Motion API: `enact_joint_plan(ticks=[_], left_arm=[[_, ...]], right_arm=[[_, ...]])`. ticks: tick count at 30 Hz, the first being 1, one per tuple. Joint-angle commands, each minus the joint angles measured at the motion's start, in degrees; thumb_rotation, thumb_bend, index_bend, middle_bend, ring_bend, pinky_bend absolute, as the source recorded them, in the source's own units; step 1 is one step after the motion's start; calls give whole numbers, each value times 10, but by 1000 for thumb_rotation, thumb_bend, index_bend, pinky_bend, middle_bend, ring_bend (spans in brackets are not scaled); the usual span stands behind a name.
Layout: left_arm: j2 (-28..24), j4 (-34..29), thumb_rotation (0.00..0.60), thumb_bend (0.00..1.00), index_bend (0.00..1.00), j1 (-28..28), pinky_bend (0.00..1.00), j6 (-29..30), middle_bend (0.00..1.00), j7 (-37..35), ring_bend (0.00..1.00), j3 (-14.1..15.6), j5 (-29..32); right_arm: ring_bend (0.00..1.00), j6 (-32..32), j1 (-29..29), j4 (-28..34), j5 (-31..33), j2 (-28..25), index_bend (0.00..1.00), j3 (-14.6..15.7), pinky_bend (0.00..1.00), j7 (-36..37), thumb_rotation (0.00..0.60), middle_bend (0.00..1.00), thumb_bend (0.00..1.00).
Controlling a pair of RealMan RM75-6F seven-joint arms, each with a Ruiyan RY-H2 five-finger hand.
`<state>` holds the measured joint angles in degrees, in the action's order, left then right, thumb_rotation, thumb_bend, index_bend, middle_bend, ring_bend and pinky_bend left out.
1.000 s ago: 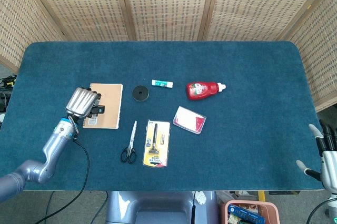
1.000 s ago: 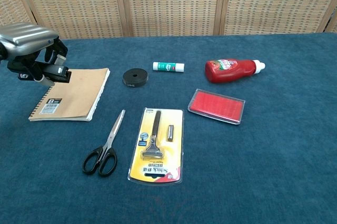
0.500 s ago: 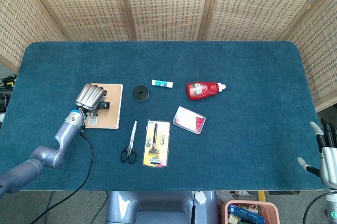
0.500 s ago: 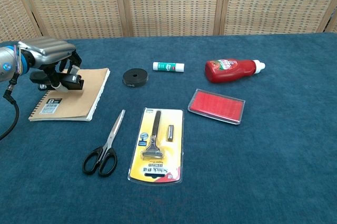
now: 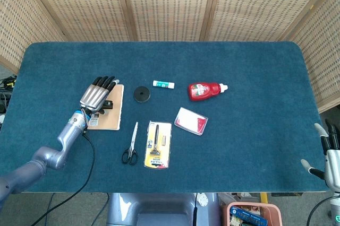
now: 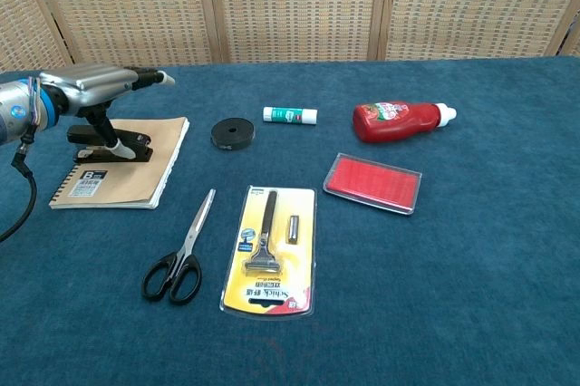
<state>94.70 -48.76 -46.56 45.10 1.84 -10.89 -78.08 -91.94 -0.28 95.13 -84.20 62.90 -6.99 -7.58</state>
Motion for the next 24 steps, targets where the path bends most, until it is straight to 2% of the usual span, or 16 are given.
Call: enact_joint_plan(ticks=[1, 6, 12, 17, 21, 24], left_arm=[[-39, -45, 600, 7, 0, 16, 21, 44, 0, -22, 0, 0, -17], [-105, -133, 600, 0, 0, 54, 0, 91, 0, -36, 0, -3, -8], [-211, -303, 600, 0, 0, 155, 0, 184, 0, -17, 0, 6, 35], [-281, -428, 600, 0, 0, 263, 0, 315, 0, 40, 0, 43, 42], [-303, -485, 600, 4, 0, 321, 0, 372, 0, 16, 0, 73, 26], [-311, -493, 600, 23, 0, 344, 0, 384, 0, 0, 0, 88, 20]], right_arm=[[0, -3, -1, 1, -5, -2, 0, 2, 0, 3, 600, 0, 0], [0, -9, -4, 6, -15, -7, 0, 6, 0, 12, 600, 0, 0], [0, -18, -9, 8, -26, -14, 0, 9, 0, 27, 600, 0, 0], [0, -25, -13, 5, -36, -18, 0, 14, 0, 41, 600, 0, 0], [0, -37, -18, 6, -45, -24, 0, 15, 0, 61, 600, 0, 0], [0, -42, -21, 4, -50, -28, 0, 17, 0, 70, 600, 0, 0]])
